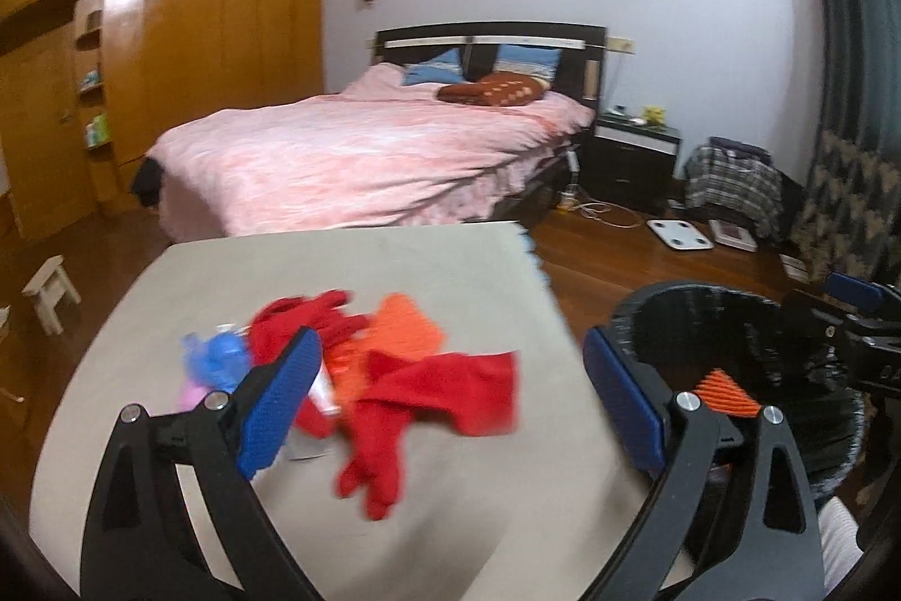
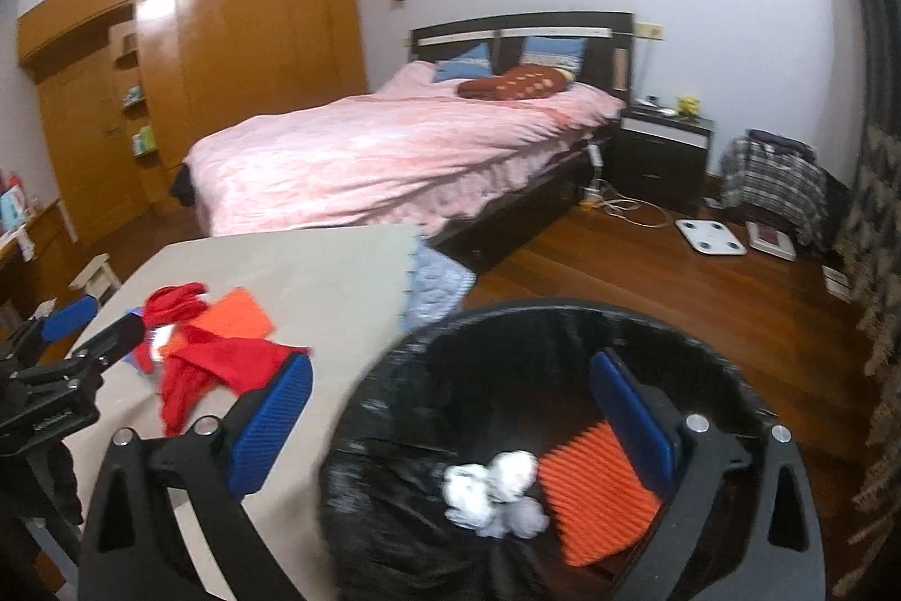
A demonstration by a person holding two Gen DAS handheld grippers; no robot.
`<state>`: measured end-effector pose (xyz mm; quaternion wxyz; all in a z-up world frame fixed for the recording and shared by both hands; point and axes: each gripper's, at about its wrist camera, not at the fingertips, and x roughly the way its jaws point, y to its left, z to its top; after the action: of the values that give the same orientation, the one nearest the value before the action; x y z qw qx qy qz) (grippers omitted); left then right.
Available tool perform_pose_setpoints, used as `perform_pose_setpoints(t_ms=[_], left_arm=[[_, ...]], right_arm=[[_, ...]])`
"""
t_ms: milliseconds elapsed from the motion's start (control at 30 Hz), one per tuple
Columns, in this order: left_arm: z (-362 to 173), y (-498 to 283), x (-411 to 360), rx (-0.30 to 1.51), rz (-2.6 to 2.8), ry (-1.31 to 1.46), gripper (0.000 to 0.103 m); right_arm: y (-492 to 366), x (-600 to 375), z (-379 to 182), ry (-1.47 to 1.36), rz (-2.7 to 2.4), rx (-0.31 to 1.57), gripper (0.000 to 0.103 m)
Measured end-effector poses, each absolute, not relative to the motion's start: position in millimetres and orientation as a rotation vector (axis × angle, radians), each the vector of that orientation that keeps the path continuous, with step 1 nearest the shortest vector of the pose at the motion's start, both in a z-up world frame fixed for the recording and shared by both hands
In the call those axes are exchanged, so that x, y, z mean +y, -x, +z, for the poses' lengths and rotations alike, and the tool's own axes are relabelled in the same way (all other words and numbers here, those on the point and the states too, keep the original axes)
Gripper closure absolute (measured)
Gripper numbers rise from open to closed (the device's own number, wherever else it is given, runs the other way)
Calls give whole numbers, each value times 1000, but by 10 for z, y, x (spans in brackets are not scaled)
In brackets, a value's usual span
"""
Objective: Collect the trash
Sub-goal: 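Open the right tool to drop the white tissue into the bin, then move the right tool to the red cloth and close on it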
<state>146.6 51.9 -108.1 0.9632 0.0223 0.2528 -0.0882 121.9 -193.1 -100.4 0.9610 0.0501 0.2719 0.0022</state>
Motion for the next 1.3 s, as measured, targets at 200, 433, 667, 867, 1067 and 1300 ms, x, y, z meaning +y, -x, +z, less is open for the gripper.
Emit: perform_pose_setpoints(t_ms=[200,433,667,867,1067,1300], left_arm=[[-1104,-1508,957,523,-83,-28,12],[-1202,-1543,1407,546,7,-7,12],[-1341,-1573,1694,567,57,-13,12],[-1473,-1621,1872,588,85,-8,12],[-1566,-1665,1981,607,105,9,12],[-1654,-1715,2012,623,109,22,12]], right_arm=[[-1390,-1486,-1025,-72,103,548,6],[-1620,-1009,-1088,-53,191,555,6],[-1835,-557,-1298,-11,249,593,6],[-1981,-296,-1509,16,284,637,6],[-2116,-127,-1650,45,307,666,6],[-2259,-16,-1809,71,321,710,7]])
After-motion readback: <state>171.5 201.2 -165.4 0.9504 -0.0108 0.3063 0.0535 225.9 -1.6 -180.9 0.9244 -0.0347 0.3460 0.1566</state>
